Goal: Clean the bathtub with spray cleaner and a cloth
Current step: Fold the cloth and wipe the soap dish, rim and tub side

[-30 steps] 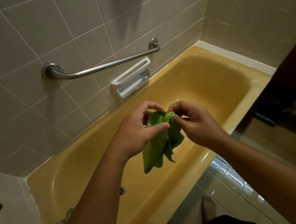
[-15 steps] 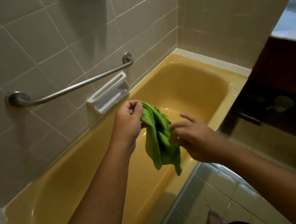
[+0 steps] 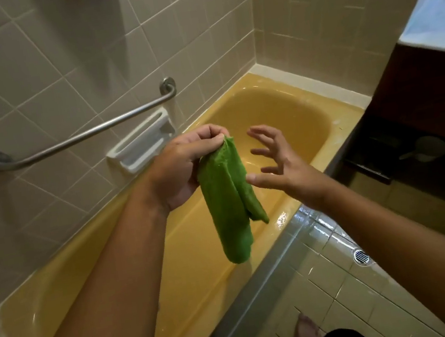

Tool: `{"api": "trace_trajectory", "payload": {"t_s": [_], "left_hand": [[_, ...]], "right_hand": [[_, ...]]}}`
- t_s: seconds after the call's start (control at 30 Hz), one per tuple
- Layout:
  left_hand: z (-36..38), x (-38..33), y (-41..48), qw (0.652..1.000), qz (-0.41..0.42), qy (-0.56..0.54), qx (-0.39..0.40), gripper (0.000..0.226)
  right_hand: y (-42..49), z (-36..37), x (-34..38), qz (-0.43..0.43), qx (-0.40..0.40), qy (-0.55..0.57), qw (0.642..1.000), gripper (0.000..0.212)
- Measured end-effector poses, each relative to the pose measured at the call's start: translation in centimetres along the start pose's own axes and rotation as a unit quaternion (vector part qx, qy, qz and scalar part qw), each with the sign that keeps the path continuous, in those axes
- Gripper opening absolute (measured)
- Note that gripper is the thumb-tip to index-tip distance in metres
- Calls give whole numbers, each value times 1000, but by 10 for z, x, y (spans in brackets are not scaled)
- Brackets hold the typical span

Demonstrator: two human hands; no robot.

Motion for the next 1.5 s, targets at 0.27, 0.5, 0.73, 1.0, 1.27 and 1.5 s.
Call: {"api": "trace_trajectory", "payload": {"t_s": [0.27,0.5,0.73,1.0,1.27,1.5], "left_hand": [[22,-22,8,996,25,79,20,8],[17,-2,16,996,46,64,-35,5],[16,6,24,990,49,66,-114,8],[20,-36,44,981,97,-165,-20,48],[82,143,63,954,-177,-235,-49,62],[67,155,72,917,-246,-202,-239,62]], "right_hand": [[4,-18,17,30,147,23,988,48],[-31,-57,-4,37,69,17,997,13],[-43,-91,12,30,-2,52,998,15],[-17,-106,47,35,-95,305,947,55],[-109,-64,-33,199,-163,313,914,65],[-134,-70,-62,249,-254,46,934,88]]}}
Point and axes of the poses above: each hand's wrist, its own y-axis towards the middle knuckle, its own z-axis out of the palm, x = y × z, the point moved 4 cm from there along y, towards the middle knuckle, and after that the axes turned 15 degrees about -z, right-handed, at the moved point
